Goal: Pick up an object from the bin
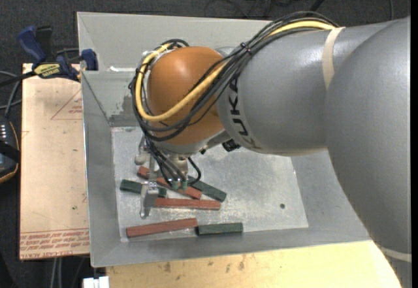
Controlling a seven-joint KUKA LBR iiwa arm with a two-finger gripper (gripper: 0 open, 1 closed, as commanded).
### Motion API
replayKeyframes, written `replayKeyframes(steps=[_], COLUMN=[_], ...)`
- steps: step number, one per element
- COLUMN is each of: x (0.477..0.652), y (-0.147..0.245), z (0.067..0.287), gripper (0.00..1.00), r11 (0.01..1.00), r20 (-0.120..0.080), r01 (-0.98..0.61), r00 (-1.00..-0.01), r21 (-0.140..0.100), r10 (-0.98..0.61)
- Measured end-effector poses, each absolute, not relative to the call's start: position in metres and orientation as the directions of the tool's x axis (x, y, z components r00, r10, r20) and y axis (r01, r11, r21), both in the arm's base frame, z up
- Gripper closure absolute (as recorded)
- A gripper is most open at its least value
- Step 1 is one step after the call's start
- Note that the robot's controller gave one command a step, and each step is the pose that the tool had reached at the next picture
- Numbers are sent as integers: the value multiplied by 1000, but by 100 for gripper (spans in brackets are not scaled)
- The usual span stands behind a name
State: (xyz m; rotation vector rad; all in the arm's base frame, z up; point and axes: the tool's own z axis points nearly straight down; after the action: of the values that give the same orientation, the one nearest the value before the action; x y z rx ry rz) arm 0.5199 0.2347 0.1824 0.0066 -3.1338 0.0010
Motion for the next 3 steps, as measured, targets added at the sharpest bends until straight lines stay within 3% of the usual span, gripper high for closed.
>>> replayKeyframes(steps=[1,2,3], x=[522,548,548], y=[234,203,203], z=[187,77,77], gripper=[0,100,100], r11=[1000,989,989], r20=[0,-13,-13], r01=[-1,144,144], r00=[-1000,-989,-989], r21=[1,13,13], r10=[-1,144,144])
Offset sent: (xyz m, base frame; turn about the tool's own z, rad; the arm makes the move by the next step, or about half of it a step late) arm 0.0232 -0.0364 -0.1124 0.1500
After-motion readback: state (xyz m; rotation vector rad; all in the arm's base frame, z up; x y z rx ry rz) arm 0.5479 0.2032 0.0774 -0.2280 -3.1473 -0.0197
